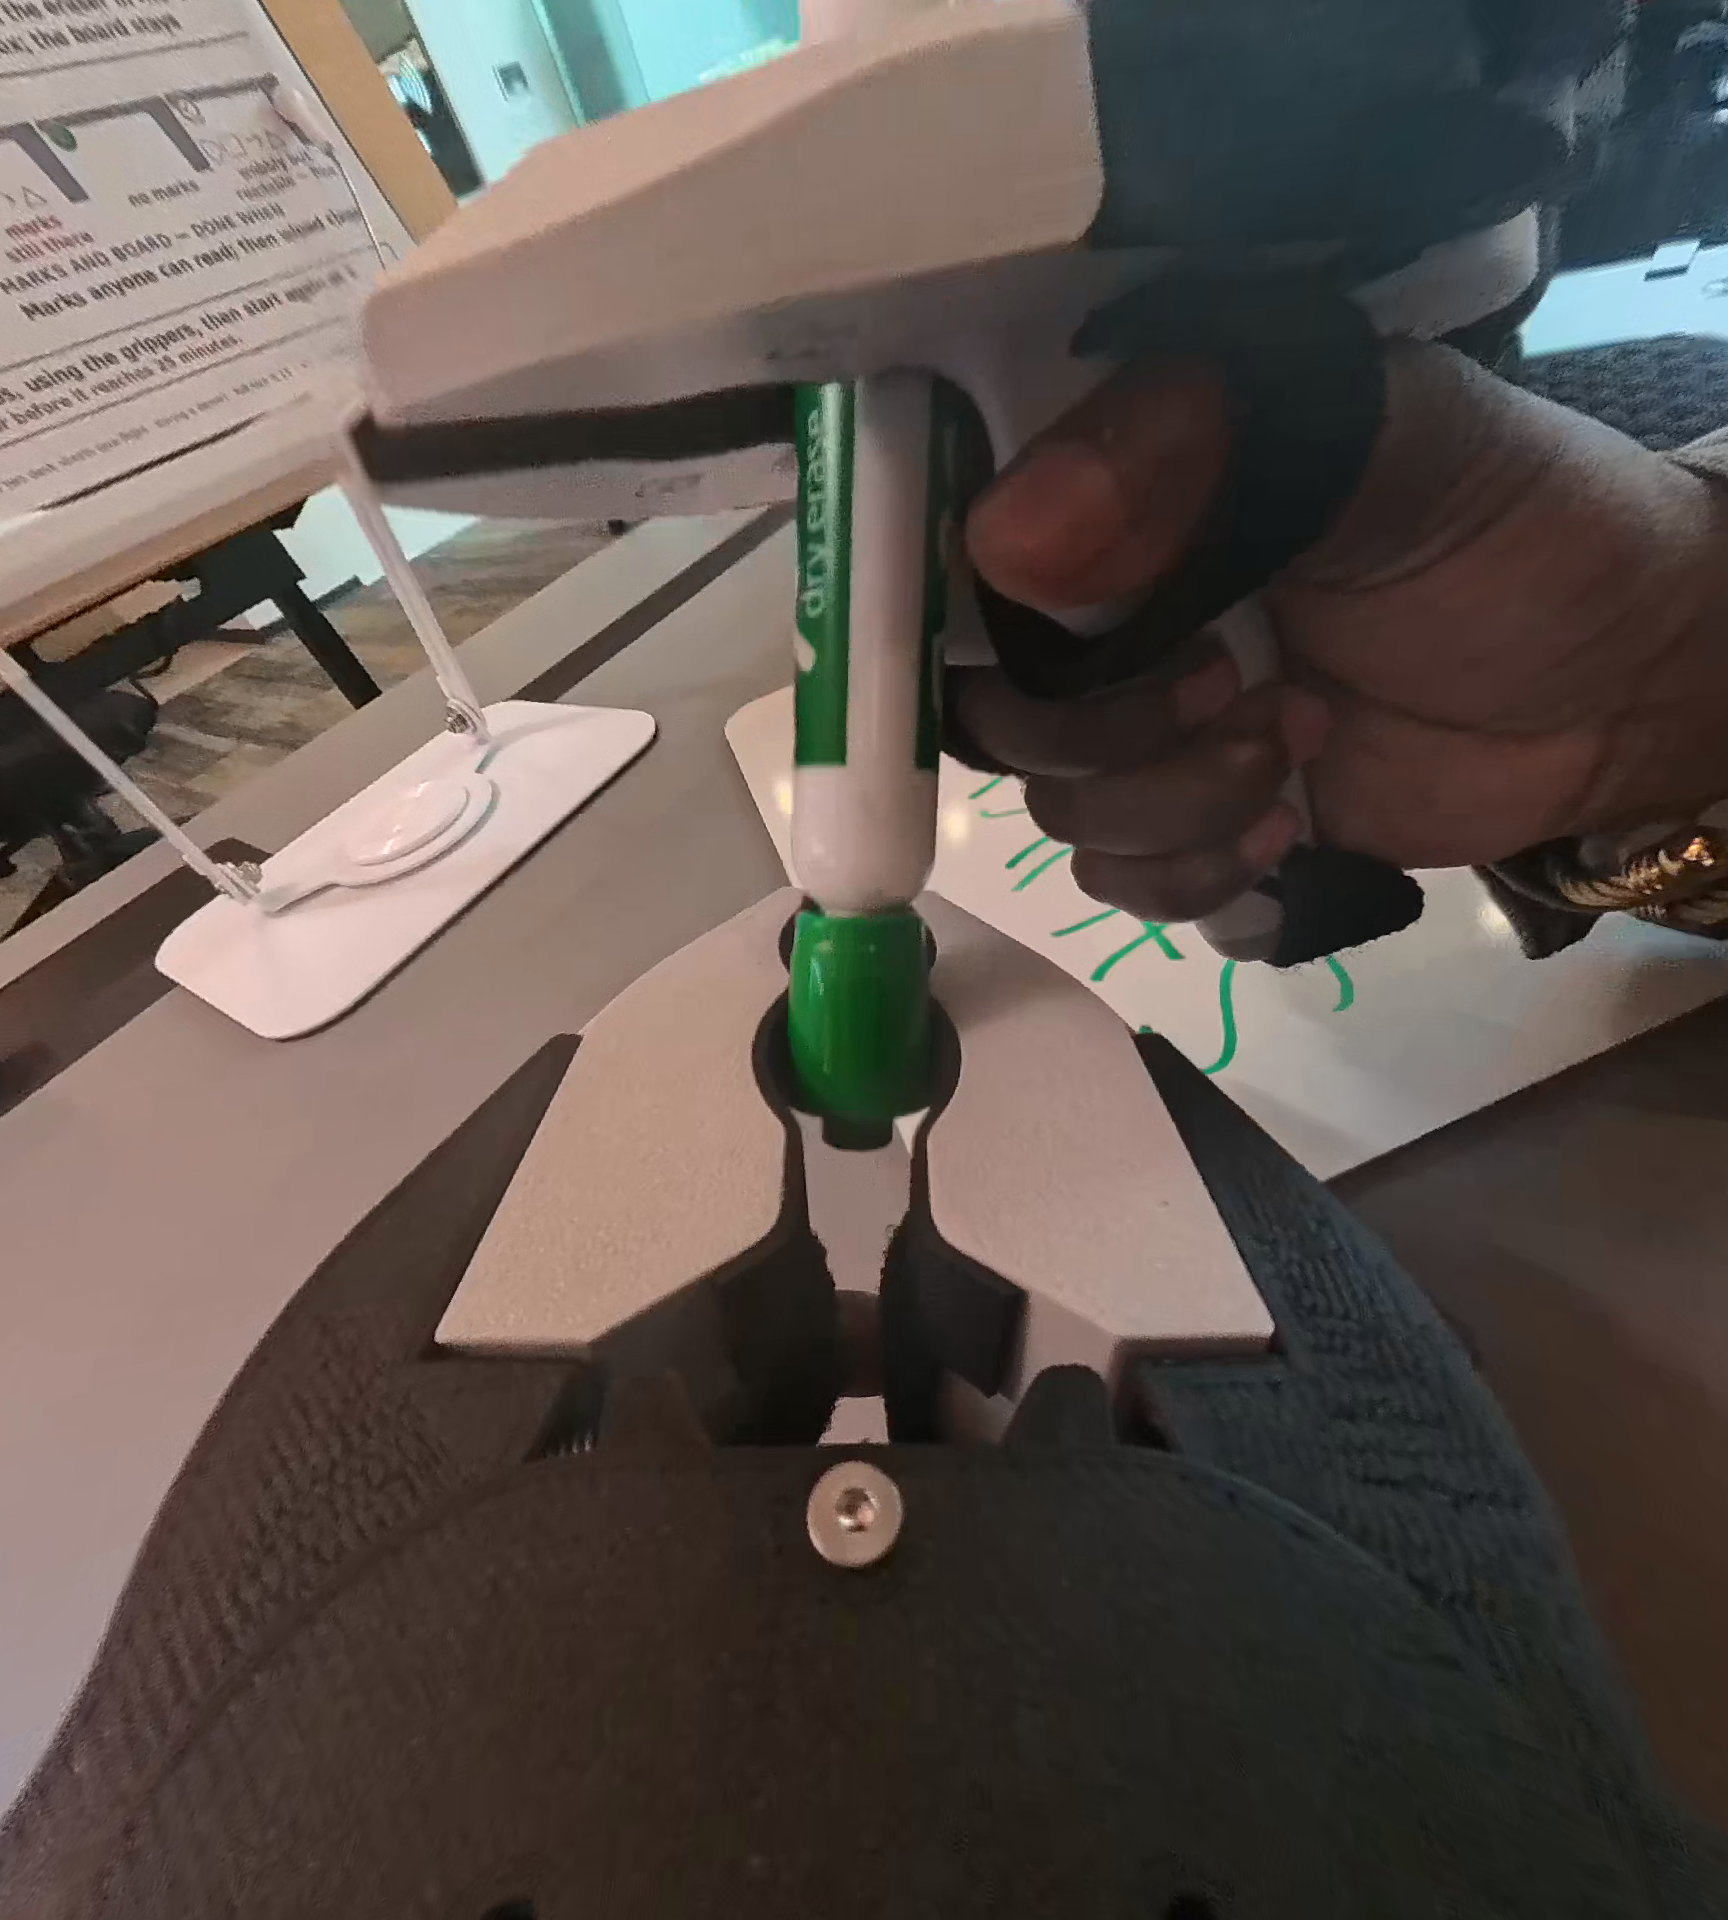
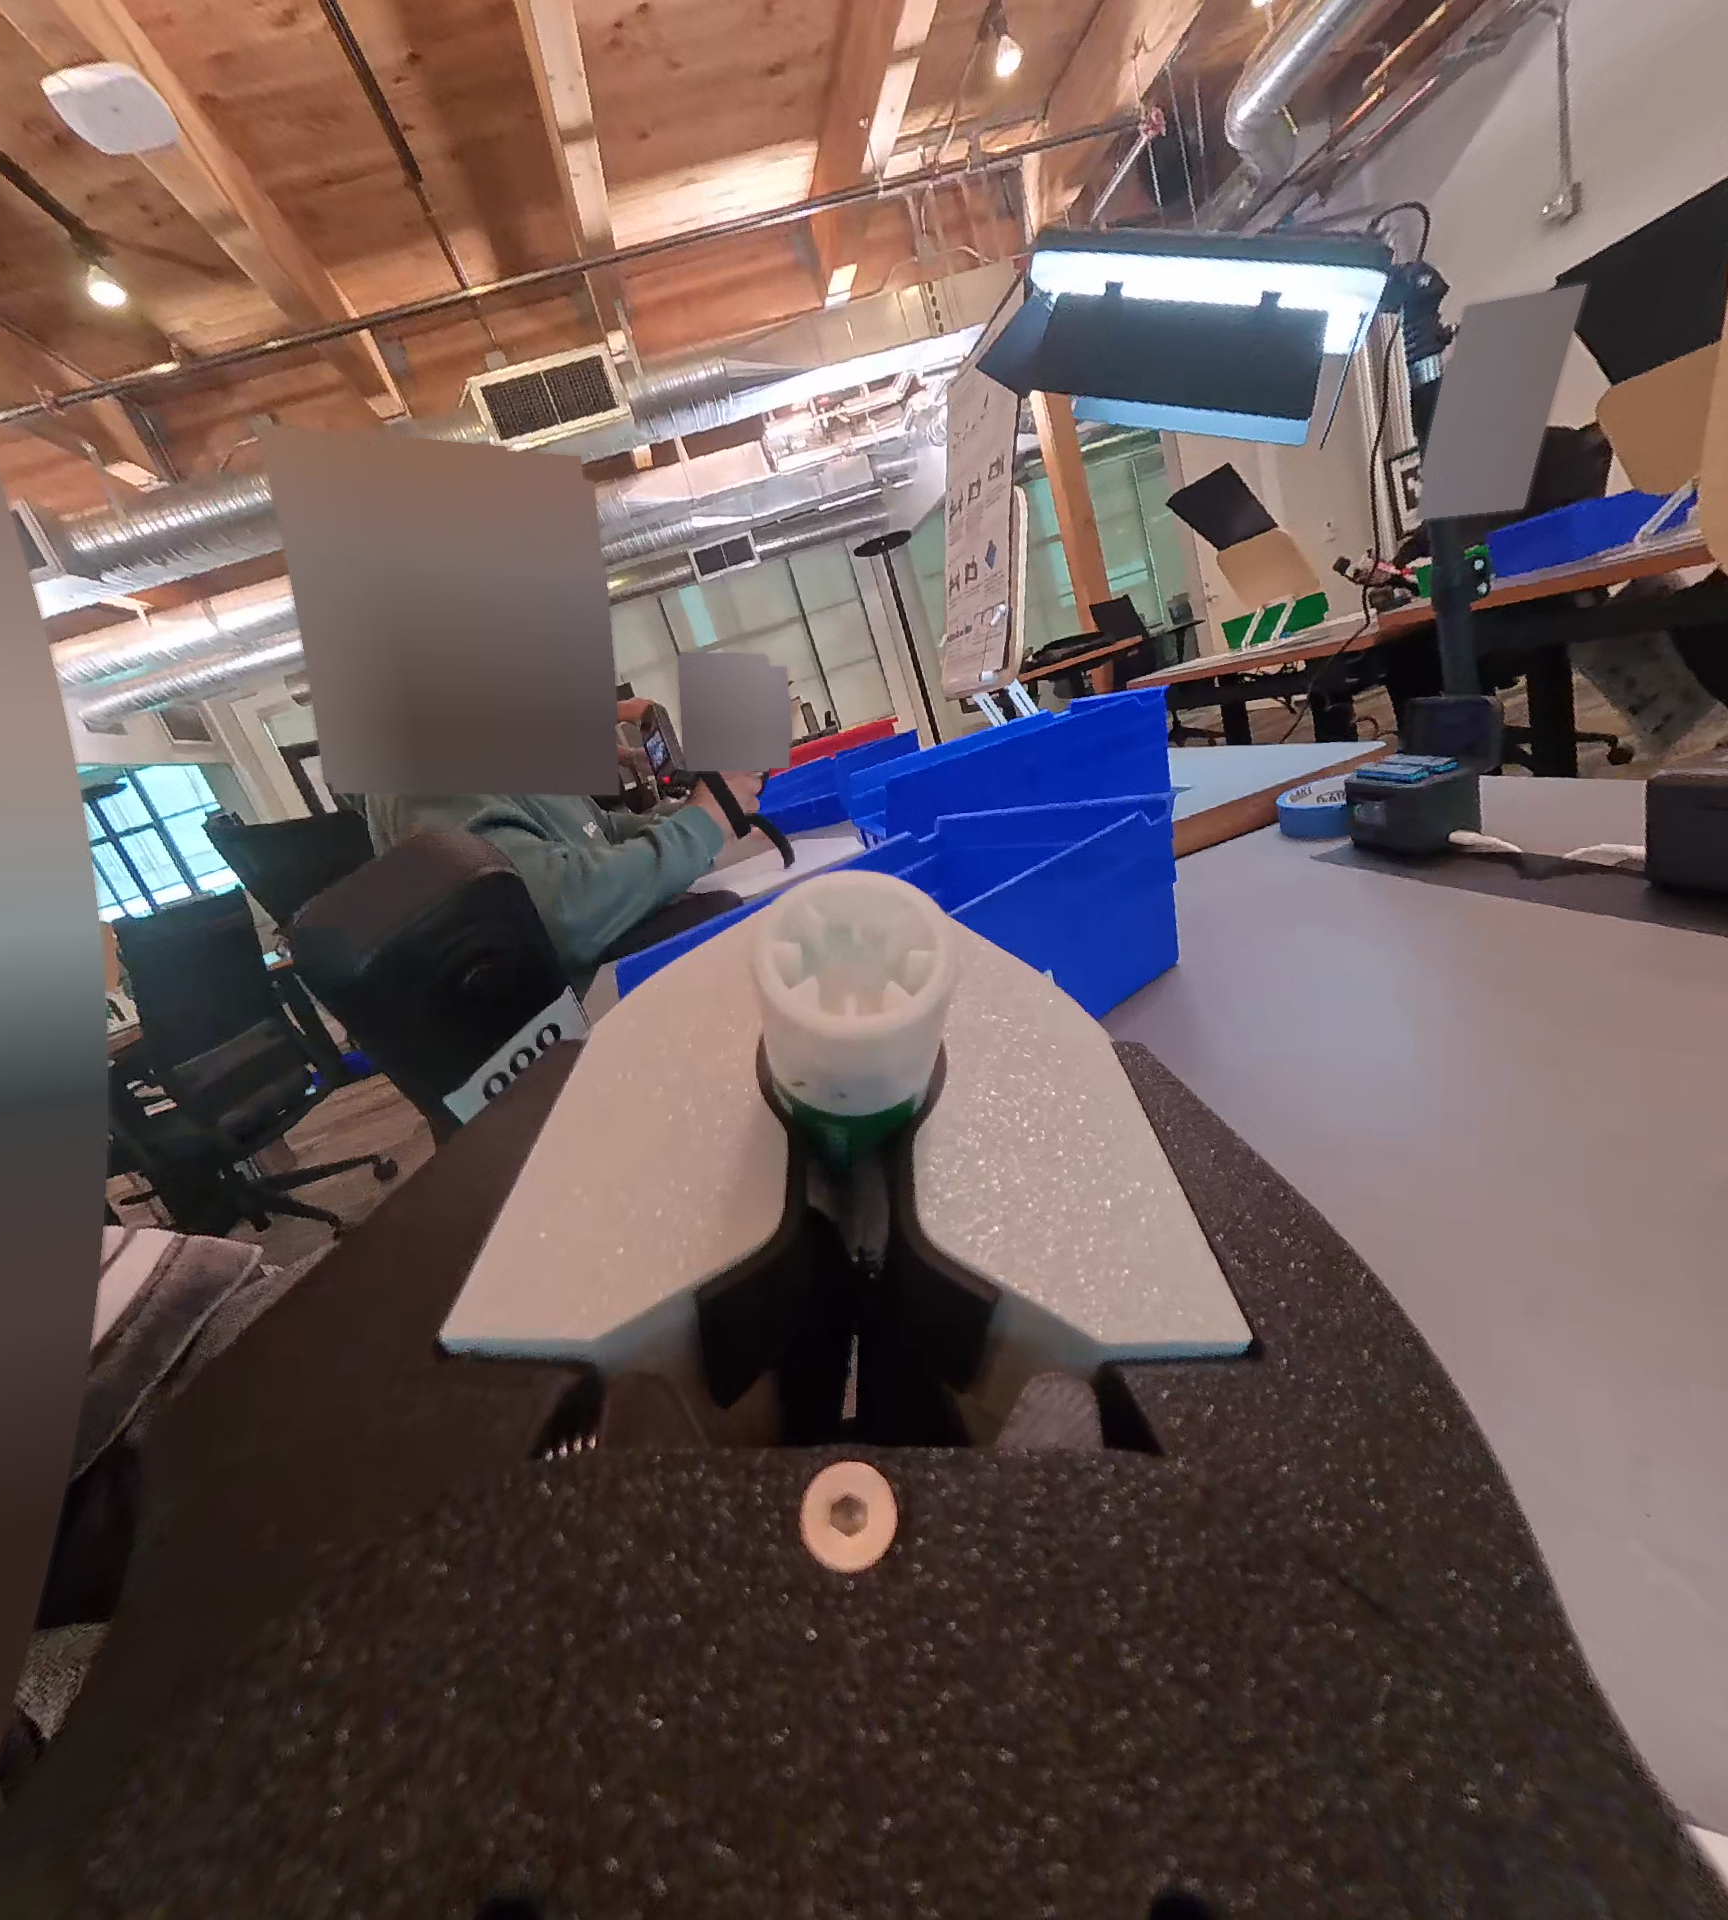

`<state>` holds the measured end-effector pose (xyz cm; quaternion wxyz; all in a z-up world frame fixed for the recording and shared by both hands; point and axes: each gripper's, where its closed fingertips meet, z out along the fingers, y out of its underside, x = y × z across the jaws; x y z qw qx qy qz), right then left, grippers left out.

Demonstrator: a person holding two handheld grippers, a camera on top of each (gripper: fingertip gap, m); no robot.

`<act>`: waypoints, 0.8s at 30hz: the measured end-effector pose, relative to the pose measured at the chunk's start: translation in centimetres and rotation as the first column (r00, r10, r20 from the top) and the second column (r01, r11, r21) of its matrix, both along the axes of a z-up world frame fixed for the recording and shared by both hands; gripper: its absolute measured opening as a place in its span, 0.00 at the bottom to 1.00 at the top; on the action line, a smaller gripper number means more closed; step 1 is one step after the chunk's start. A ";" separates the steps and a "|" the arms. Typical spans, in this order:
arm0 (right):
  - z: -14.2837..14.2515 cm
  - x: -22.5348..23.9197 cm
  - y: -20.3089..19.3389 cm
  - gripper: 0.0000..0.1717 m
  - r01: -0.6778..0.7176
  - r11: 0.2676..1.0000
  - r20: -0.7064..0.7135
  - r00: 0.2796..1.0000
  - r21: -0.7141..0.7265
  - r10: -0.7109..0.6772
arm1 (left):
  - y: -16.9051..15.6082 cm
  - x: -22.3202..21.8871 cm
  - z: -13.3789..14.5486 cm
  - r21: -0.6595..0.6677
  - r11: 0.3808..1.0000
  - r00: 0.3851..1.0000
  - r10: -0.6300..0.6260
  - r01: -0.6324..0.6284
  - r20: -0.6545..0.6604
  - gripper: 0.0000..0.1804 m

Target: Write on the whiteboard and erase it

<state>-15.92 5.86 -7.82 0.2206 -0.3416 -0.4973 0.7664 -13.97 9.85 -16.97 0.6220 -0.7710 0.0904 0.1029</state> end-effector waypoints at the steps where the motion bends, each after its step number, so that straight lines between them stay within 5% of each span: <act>1: 0.2 0.0 0.0 0.07 -0.006 1.000 -0.001 1.000 -0.004 0.006 | 0.0 0.1 0.2 0.013 1.000 1.000 -0.004 0.004 0.013 0.08; 10: 1.4 0.3 0.4 0.13 -0.009 0.993 0.003 1.000 0.114 0.009 | -0.3 0.3 0.5 0.025 0.998 0.985 -0.060 0.056 0.163 0.07; 24: -1.3 0.5 1.5 0.12 -0.036 0.982 0.097 0.995 0.186 0.018 | -0.3 -0.4 -0.8 -0.048 0.999 0.995 0.000 0.005 0.103 0.06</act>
